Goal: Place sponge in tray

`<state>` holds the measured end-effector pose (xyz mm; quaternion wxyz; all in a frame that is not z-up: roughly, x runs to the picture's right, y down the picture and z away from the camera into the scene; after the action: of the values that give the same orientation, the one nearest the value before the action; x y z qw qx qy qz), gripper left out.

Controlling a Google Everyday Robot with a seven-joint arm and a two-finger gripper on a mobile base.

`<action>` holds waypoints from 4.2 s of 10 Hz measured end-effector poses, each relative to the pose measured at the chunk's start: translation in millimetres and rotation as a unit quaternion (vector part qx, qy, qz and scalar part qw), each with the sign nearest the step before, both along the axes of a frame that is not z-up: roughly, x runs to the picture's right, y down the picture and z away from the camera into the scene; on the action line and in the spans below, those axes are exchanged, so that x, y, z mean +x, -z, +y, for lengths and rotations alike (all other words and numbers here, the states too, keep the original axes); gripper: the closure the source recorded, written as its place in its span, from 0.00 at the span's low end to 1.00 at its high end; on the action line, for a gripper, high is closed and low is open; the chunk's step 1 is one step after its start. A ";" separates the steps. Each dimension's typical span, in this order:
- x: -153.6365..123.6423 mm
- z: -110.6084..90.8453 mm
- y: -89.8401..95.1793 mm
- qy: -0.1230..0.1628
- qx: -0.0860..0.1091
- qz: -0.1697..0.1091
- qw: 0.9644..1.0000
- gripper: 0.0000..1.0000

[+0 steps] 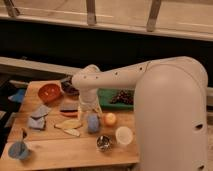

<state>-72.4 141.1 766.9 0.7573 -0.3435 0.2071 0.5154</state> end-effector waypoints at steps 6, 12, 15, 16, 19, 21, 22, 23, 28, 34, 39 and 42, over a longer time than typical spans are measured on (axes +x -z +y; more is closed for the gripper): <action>1.9 3.3 -44.4 0.042 0.010 0.043 0.998 0.28; 18.3 17.8 -75.3 0.031 0.012 0.072 0.997 0.28; 16.2 29.6 -81.0 0.022 -0.001 0.077 0.997 0.28; 16.8 32.6 -82.8 0.019 -0.005 0.079 0.997 0.29; 18.6 40.4 -85.5 0.013 -0.012 0.076 0.997 0.55; 21.1 41.9 -85.0 0.006 -0.013 0.074 0.997 0.76; 22.4 41.8 -84.6 0.002 -0.012 0.074 0.997 0.84; 24.0 40.1 -82.0 -0.004 -0.009 0.075 0.997 0.94; 53.6 -24.6 -33.7 -0.033 0.048 0.089 0.994 1.00; 112.4 -142.9 -29.8 -0.085 0.130 0.099 0.983 1.00; 124.1 -198.9 -47.8 -0.148 0.143 0.046 0.977 1.00; 123.3 -197.4 -49.1 -0.148 0.143 0.049 0.977 1.00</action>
<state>50.9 -56.3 816.0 0.7029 -0.2333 0.1148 0.6621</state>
